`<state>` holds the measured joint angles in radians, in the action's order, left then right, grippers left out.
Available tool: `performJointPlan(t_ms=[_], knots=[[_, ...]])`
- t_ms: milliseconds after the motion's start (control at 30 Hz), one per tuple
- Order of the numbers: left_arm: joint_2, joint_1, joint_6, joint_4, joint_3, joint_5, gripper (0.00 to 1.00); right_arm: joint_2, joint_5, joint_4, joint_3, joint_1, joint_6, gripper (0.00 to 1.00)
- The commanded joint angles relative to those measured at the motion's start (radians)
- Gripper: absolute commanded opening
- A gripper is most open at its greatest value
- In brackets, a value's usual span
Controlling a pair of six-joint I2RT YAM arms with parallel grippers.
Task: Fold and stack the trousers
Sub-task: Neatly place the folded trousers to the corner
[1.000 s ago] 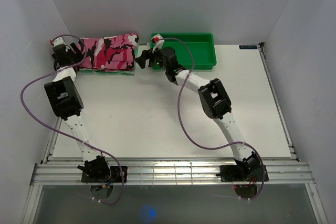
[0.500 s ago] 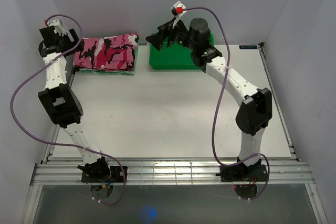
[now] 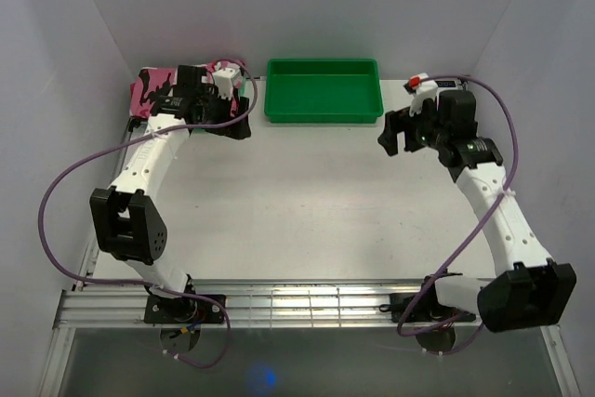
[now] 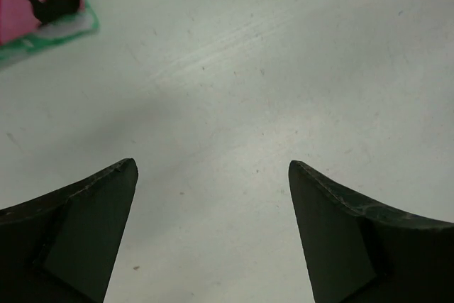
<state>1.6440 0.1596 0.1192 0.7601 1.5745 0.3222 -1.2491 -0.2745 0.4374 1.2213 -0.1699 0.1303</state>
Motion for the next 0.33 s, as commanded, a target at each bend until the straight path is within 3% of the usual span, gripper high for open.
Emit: performJointPlan(t_ms=[0,167,300], knots=[[0.000,0.026,-0.090,-0.004,-0.098,0.011,0.98,0.161,0.028,0.095,-0.165,0.019,0.052,0.90],[0.033,0.061,-0.099,-0.041,-0.163,-0.017,0.98,0.303,0.006,0.104,-0.351,0.055,-0.009,0.90],[0.011,0.063,-0.087,-0.065,-0.153,0.024,0.98,0.356,0.020,0.109,-0.350,0.056,-0.021,0.90]])
